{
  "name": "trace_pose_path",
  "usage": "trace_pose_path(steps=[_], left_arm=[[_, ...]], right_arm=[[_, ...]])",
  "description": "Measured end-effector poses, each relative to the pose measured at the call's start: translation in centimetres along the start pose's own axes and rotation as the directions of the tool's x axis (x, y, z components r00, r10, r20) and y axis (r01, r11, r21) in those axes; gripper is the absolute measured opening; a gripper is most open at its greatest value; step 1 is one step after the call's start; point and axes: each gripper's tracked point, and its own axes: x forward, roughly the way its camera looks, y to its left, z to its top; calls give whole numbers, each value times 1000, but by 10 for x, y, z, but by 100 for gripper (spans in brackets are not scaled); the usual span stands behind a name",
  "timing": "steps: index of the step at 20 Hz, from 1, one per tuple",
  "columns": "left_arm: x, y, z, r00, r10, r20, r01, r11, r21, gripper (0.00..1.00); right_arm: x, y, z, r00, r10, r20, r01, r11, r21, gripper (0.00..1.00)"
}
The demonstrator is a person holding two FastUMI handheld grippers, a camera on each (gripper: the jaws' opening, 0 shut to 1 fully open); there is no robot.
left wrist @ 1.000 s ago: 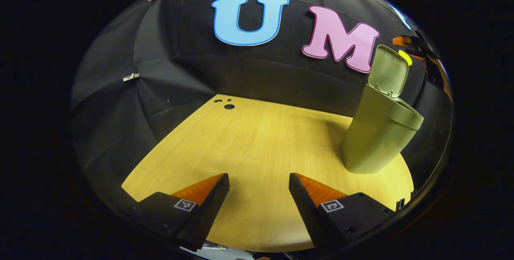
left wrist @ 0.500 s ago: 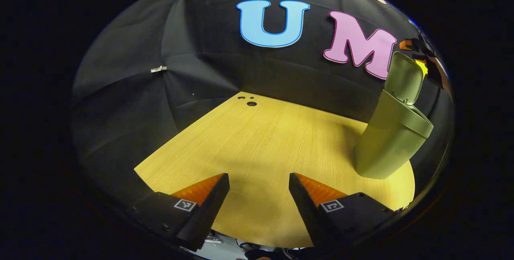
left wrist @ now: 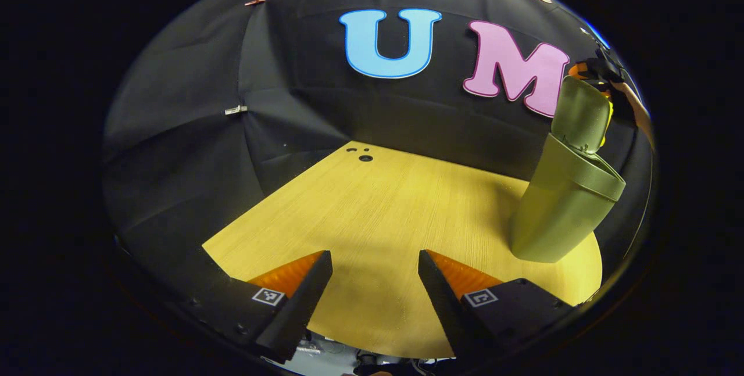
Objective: Press the lid of the desktop garbage bin to open it, pick up the crumpled paper on the desktop and throw it into the bin, then pick up the pop can on the desktop and drop it into the bin, and finally close the garbage bin lid.
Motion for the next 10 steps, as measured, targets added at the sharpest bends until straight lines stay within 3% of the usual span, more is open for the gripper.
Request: trace_pose_path(steps=[10], left_arm=[[28, -17, 30, 982, -188, 13, 185, 975, 125, 96]], right_arm=[[-70, 2, -44, 998, -48, -38, 49, 998, 33, 97]])
